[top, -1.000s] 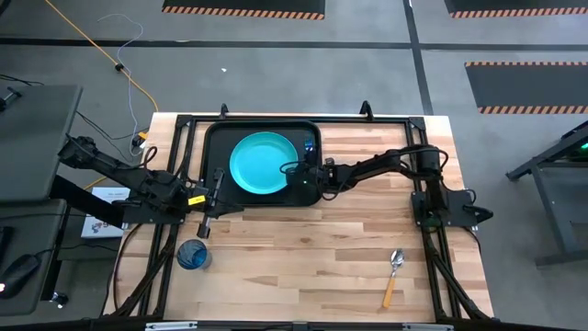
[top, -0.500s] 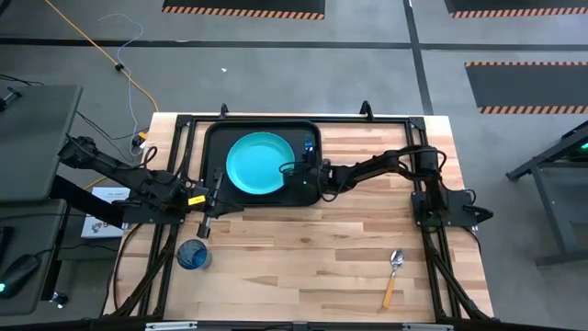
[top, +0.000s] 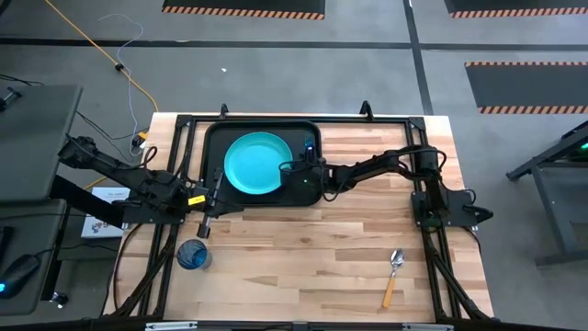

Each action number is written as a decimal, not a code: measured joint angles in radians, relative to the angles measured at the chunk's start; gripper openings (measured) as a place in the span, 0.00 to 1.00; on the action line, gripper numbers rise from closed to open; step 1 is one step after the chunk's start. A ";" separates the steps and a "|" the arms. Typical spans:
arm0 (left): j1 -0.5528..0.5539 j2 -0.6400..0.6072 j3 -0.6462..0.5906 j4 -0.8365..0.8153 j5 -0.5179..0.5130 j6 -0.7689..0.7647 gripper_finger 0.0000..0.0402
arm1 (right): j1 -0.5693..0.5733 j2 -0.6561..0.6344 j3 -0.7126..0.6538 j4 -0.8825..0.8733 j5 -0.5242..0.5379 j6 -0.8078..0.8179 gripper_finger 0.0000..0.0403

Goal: Pick and place plate/cup/fork/spoon on tray
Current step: Adjust the blue plate, then put the orange spoon on the black serving tray beside the blue fork

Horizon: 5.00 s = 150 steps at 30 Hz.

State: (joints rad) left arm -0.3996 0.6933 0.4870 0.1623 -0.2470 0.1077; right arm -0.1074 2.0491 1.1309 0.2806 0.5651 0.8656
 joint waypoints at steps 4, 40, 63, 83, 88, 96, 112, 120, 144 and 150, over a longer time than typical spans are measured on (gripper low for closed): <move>0.000 0.000 0.000 0.000 0.000 0.001 0.00 | 0.000 0.000 0.000 0.038 -0.001 -0.048 0.00; -0.001 0.000 0.001 -0.028 0.000 -0.026 0.00 | 0.937 -0.640 0.001 -1.139 -0.575 1.121 0.00; 0.000 0.000 0.001 -0.029 0.001 -0.054 0.00 | 1.049 -0.293 0.000 -1.238 -0.708 1.452 0.63; 0.000 0.000 0.001 -0.029 0.005 -0.054 0.00 | 0.986 -0.130 0.008 -1.248 -0.677 1.412 0.08; 0.000 0.000 0.001 -0.030 0.005 -0.054 0.00 | 0.963 -0.129 0.003 -1.289 -0.678 1.333 0.09; 0.000 0.000 0.001 -0.029 0.005 -0.053 0.00 | 0.931 -0.235 -0.006 -1.319 -0.516 1.228 0.02; -0.002 0.000 0.001 -0.030 0.011 -0.085 0.00 | 0.675 -0.314 -0.003 -1.124 -0.308 0.769 0.00; -0.002 0.000 0.001 -0.031 0.013 -0.097 0.00 | 0.603 -0.311 -0.002 -1.092 -0.298 0.655 0.00; -0.002 0.000 0.001 -0.035 0.013 -0.106 0.00 | 0.620 -0.174 0.021 -1.129 -0.303 0.636 0.00; -0.002 0.000 0.001 -0.035 0.013 -0.105 0.00 | 0.618 -0.170 0.129 -1.204 -0.207 0.554 0.00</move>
State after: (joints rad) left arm -0.4015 0.6933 0.4877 0.1275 -0.2344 0.0025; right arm 0.5102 1.8793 1.2602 -0.9237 0.3583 1.4199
